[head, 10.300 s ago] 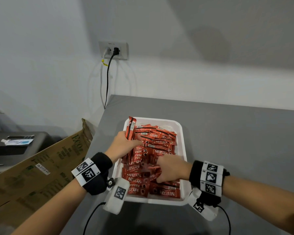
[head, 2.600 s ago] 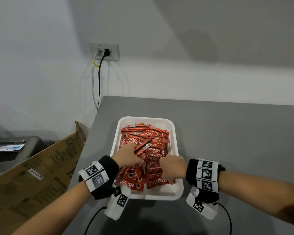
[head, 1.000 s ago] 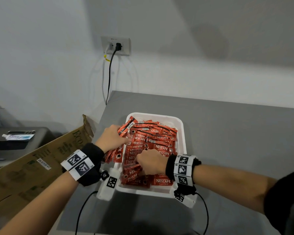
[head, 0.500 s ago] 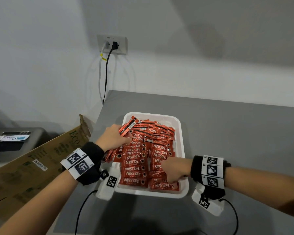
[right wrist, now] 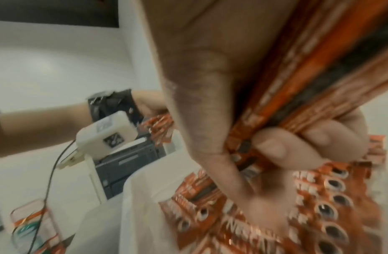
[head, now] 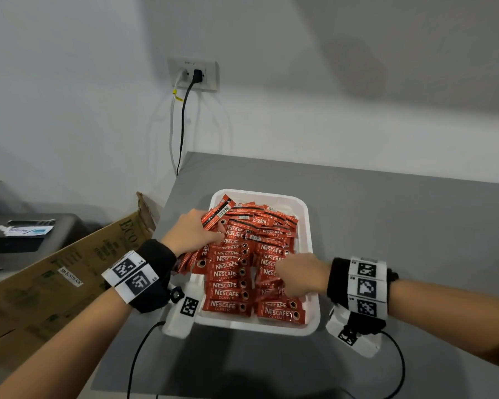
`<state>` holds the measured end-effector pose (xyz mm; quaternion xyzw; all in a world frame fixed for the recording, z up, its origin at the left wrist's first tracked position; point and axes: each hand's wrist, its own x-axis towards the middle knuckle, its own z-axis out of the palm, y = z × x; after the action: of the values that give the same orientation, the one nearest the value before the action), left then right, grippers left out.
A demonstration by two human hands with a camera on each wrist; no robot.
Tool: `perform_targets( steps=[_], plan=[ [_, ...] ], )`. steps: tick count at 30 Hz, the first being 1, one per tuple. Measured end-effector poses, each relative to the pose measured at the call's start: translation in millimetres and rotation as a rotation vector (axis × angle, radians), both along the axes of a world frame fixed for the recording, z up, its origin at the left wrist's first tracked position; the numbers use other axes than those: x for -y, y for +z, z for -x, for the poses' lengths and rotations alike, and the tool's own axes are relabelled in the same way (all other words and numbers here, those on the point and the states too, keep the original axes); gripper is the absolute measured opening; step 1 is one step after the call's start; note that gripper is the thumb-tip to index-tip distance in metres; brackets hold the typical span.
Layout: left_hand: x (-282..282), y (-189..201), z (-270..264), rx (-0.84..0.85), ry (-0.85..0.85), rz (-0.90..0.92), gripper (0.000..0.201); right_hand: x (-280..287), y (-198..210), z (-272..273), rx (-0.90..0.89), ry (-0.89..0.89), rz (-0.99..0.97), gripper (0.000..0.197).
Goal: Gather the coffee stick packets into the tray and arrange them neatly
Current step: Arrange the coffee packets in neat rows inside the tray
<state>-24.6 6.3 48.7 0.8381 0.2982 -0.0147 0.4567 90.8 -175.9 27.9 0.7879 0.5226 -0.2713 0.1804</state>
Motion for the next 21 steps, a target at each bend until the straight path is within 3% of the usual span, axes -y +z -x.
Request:
perform_targets(
  steps=[5,12,16,21],
  plan=[
    [3,3,1,0.014,0.026,-0.031,0.007,-30,-2,-12,-0.009,-0.008,-0.350,0.011],
    [1,1,5,-0.008,0.045,-0.069,0.017,-60,-30,7,-0.029,0.148,-0.313,0.019],
    [0,1,7,0.007,0.048,-0.049,0.017,-61,-40,9,-0.016,0.130,-0.263,0.023],
    [-2,0,10,0.014,0.035,-0.035,0.018,-62,-33,-4,-0.078,0.015,-0.380,0.030]
  ],
)
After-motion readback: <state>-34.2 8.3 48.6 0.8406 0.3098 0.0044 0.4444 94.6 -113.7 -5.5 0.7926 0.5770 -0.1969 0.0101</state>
